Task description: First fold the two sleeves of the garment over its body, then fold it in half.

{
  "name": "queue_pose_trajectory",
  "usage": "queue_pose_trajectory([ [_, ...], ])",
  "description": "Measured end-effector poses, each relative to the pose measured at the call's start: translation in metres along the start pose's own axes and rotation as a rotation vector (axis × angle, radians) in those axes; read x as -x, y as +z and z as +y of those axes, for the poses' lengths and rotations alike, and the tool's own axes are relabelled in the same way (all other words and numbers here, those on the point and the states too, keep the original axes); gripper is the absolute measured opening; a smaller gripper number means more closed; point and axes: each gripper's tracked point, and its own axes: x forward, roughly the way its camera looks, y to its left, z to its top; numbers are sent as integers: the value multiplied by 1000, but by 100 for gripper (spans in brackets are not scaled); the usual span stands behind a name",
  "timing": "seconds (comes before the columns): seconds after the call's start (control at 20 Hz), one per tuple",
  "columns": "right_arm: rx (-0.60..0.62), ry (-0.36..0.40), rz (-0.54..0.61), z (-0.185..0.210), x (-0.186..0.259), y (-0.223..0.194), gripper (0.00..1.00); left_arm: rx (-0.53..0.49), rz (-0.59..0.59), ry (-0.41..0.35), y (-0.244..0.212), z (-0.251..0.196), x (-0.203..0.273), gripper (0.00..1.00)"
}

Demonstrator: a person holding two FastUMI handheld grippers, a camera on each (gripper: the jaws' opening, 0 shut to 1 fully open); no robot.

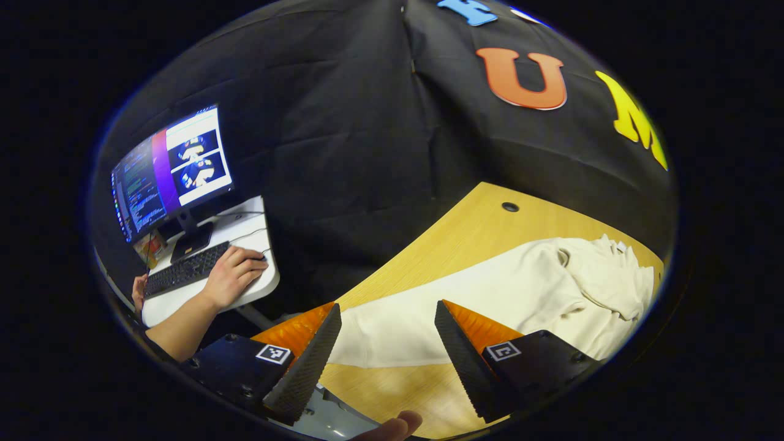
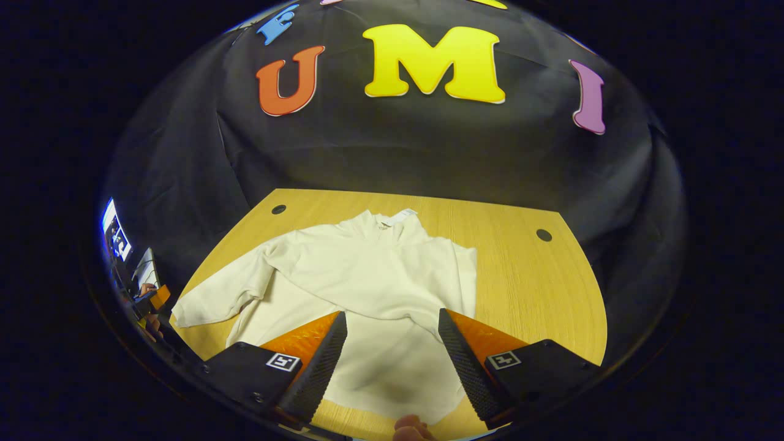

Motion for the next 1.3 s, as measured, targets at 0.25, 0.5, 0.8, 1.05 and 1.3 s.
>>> queue_pose_trajectory([
  [0.25,28,-39,62,-13,3,-34,93,97,168,82,-28,35,-37,99],
  [0.5,36,-29,73,-3,5,-37,95,167,308,125,-52,53,-57,99],
  [0.8,40,-10,75,8,11,-38,95,197,412,102,-68,58,-73,98],
  [1.05,16,-6,70,5,13,-39,95,180,475,65,-75,53,-79,95],
  [1.3,-33,-13,71,-6,13,-39,95,229,554,47,-78,50,-79,93],
])
